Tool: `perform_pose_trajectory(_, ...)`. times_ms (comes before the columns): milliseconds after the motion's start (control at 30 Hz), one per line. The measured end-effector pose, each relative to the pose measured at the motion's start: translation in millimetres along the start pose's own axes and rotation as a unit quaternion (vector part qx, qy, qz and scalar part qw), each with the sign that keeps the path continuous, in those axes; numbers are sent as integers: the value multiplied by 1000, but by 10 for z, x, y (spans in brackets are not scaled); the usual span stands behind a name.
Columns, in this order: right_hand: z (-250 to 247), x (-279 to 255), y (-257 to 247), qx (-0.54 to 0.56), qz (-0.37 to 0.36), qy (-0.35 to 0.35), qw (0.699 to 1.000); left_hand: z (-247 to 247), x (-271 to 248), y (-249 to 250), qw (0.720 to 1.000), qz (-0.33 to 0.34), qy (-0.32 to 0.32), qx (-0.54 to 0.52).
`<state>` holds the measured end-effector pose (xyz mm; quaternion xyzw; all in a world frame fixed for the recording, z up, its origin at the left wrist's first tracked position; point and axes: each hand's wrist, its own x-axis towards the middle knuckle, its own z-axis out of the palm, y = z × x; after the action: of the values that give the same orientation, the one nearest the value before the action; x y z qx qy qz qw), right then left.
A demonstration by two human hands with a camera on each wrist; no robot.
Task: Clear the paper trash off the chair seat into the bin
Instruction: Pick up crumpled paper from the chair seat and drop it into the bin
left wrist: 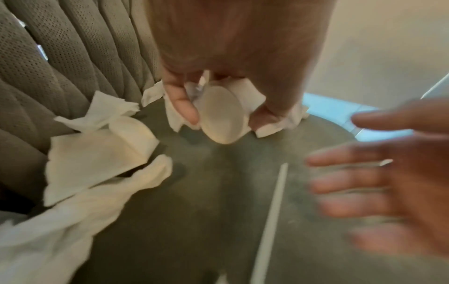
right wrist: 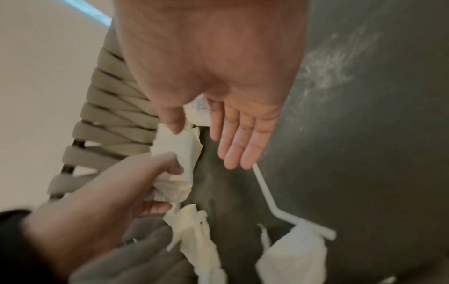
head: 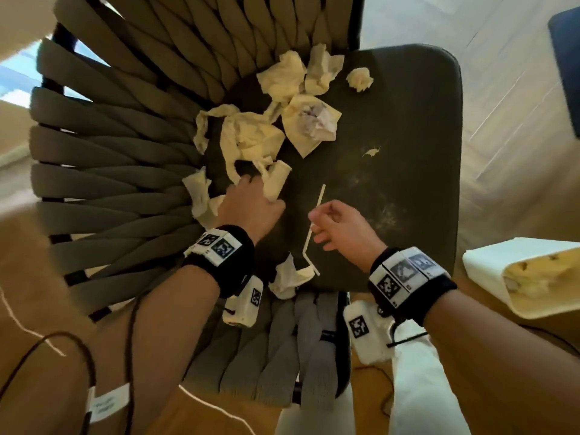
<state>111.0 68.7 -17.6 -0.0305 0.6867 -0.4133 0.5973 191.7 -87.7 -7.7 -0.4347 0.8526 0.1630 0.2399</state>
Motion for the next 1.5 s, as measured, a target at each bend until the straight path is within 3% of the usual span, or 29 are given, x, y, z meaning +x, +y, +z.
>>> perform_pose_trajectory(67,64,40,-90,120,30,-32,992,-127,-188,92,987,35,-26,-154)
perform_pose_trajectory(200,92,46,-175,380,11,-139,914,-272,-405,278,887,34,-186,-421)
perform_pose_trajectory(300,14,23,-190,432,-9,-140,891,-278,-419,419,833,49,-225,-503)
perform_pose_trajectory(367,-67,25,-187,456,-18,-135,880,-244,-437,529,823,71,-231,-514)
perform_pose_trajectory(400,-104,15,-191,464,-22,-132,876,-198,-429,564,836,91,-217,-495)
perform_pose_trajectory(500,-208,0,-187,467,-33,-107,877,-94,-412,634,948,168,-120,-242)
perform_pose_trajectory(567,-268,-28,-176,464,-31,-89,881,-86,-460,620,973,192,-44,-118)
perform_pose_trajectory(733,-528,-192,-125,469,-20,-55,881,-162,-366,277,963,204,24,-175)
perform_pose_trajectory(833,-742,-343,-16,476,-20,-78,876,-40,-15,52,984,175,-20,-2)
perform_pose_trajectory(900,-873,-422,62,471,-27,-82,878,69,143,32,987,144,-47,47)
perform_pose_trajectory(1000,-1007,-463,140,475,-31,-62,877,136,136,131,991,115,-7,-62)
perform_pose_trajectory(1100,-1017,-448,172,468,-14,-40,882,166,12,253,978,173,69,-96)
perform_pose_trajectory(1133,-997,-436,177,464,-12,-47,885,194,11,268,979,180,63,-71)
perform_pose_trajectory(1233,-975,-417,193,459,-14,-57,887,282,113,321,983,162,-84,30)
perform_pose_trajectory(1300,-985,-411,216,463,-6,-48,885,376,129,356,978,158,-131,48)
perform_pose_trajectory(1433,-926,-379,243,477,30,-14,878,494,43,262,991,66,-114,-33)
perform_pose_trajectory(1500,-861,-364,214,482,45,7,875,451,-36,245,974,41,-142,-169)
